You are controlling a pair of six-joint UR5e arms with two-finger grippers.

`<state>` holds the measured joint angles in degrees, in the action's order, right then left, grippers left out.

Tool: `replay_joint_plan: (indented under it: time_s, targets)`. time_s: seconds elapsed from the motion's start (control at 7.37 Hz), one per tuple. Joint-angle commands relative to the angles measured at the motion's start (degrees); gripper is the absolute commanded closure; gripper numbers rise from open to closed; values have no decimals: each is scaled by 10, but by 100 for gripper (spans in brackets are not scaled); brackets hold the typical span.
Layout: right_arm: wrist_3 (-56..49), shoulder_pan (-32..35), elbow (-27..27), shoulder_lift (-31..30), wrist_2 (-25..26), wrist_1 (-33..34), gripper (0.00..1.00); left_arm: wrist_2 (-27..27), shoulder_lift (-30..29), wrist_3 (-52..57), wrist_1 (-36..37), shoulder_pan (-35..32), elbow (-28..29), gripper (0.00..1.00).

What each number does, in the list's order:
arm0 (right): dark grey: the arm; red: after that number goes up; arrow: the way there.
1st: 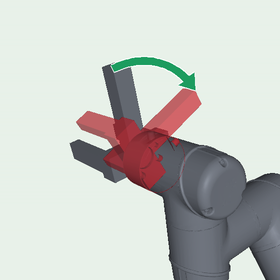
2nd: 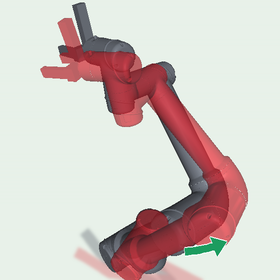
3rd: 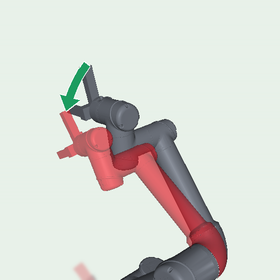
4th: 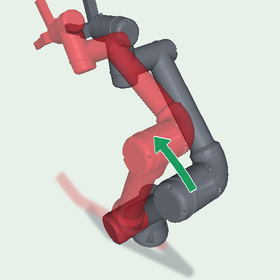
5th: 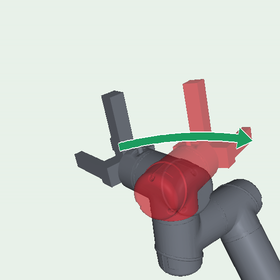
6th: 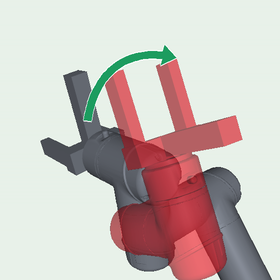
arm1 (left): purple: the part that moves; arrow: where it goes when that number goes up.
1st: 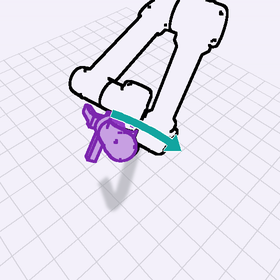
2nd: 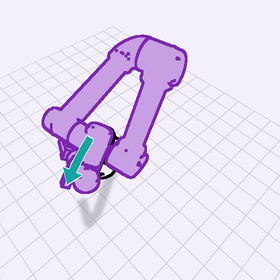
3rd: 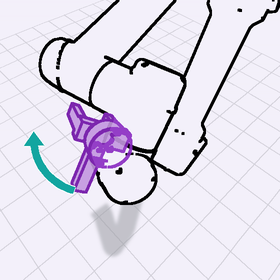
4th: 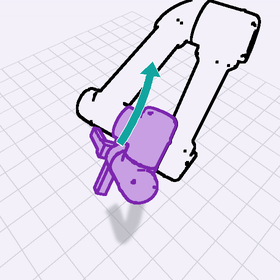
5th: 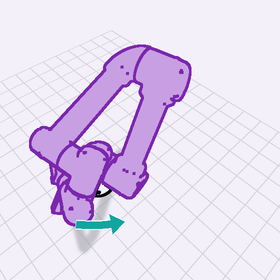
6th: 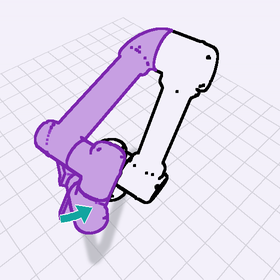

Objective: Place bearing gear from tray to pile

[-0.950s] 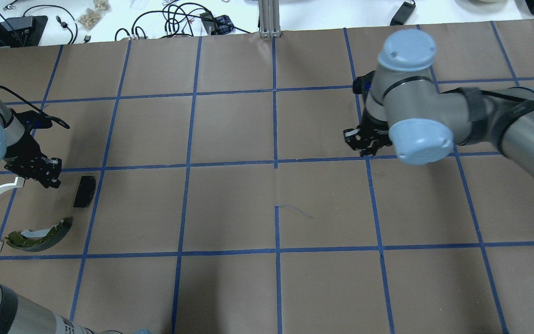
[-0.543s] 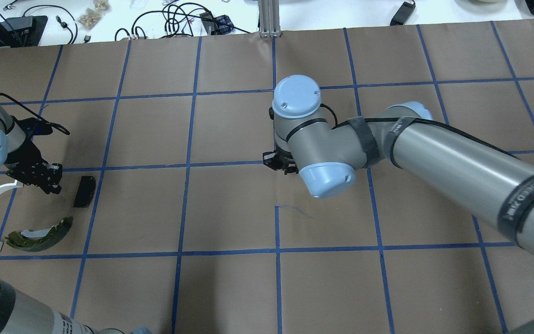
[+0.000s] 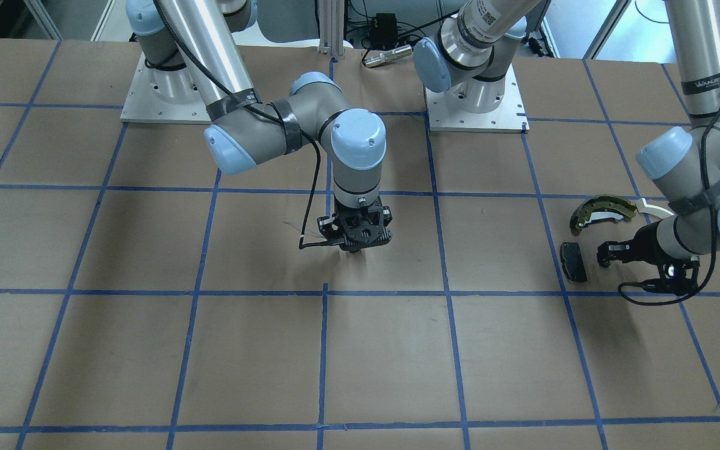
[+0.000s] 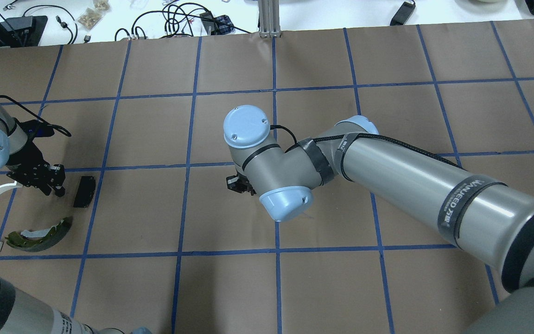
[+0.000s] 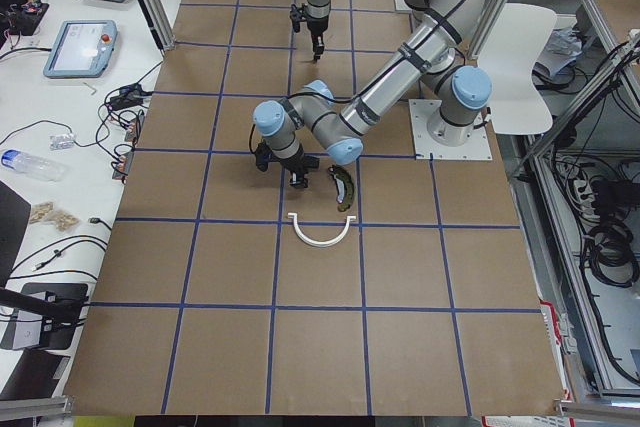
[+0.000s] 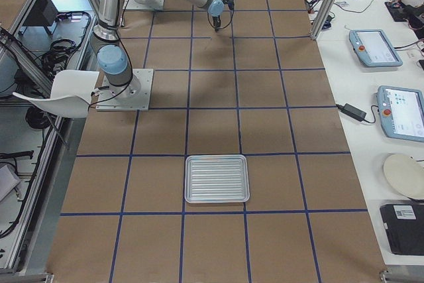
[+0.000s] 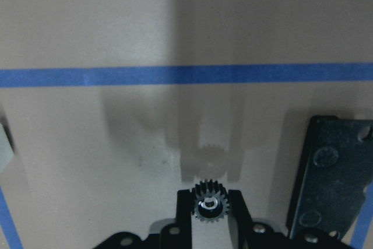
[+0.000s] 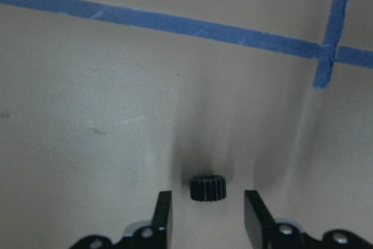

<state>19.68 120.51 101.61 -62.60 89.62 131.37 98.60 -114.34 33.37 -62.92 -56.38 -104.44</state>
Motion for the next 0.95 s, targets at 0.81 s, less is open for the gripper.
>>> replay_joint_plan:
  time_s: [0.81]
  targets:
    - [-221, -241, -225, -209, -6, -424, 0, -83, 48, -334, -30, -350, 66, 0]
